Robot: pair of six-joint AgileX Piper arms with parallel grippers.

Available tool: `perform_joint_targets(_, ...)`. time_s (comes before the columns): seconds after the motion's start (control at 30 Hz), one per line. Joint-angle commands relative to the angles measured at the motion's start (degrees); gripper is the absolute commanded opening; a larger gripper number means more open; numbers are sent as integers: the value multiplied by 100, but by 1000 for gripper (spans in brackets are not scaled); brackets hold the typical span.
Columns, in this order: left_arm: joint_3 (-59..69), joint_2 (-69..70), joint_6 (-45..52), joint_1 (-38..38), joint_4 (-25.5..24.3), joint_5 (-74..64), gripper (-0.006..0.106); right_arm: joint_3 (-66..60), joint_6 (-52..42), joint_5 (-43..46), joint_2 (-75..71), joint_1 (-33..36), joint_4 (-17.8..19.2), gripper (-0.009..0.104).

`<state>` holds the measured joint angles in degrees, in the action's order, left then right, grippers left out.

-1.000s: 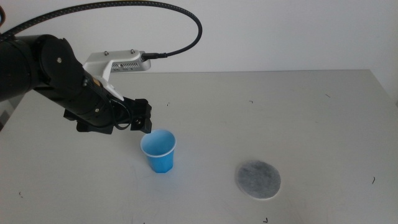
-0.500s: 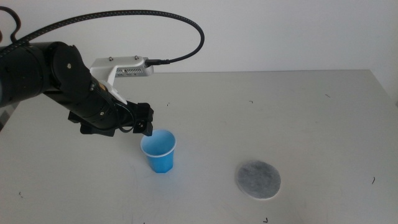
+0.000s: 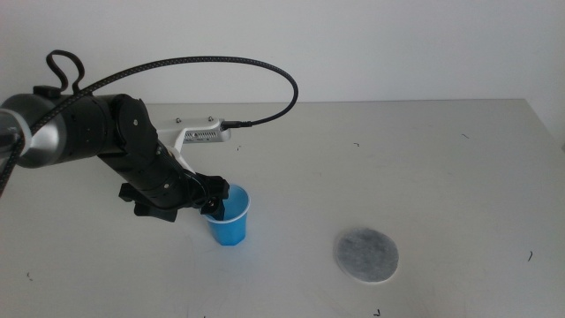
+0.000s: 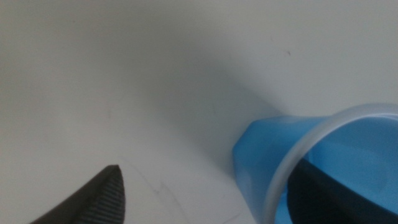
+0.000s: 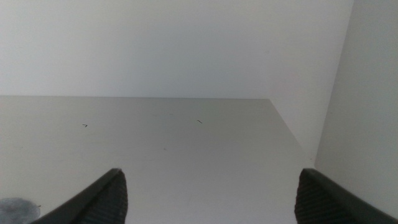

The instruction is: Place an empty cup on a cup mat.

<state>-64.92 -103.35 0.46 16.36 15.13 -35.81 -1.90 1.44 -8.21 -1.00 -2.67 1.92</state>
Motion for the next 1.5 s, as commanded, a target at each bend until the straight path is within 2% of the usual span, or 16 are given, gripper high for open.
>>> perform_joint_targets(0.0, -165, 217, 173, 31, 297, 193, 75, 66, -49, 444, -110, 11, 52, 94)
perform_joint_targets(0.13, -165, 215, 374, 31, 673, 277, 34, 66, -49, 444, -110, 11, 52, 94)
perform_joint_targets(0.23, -165, 215, 375, 31, 761, 262, 3, 66, -49, 444, -110, 11, 52, 94)
perform_joint_targets(0.27, -165, 233, 392, 31, 761, 247, 0, 66, -49, 444, -110, 11, 52, 94)
perform_joint_targets(0.6, -545, 714, 392, 171, 899, -329, 0, 66, -49, 444, -110, 11, 52, 94)
perform_joint_targets(0.87, -1644, 558, -46, 1083, 749, -679, 0, 66, -49, 444, -110, 11, 52, 94)
perform_joint_targets(1.13, -2510, -178, -356, 2021, 417, -900, 0, 66, -49, 444, -110, 11, 52, 94)
perform_joint_targets(1.47, -2786, -894, -362, 2595, 350, -706, 0, 66, -49, 444, -110, 11, 52, 94)
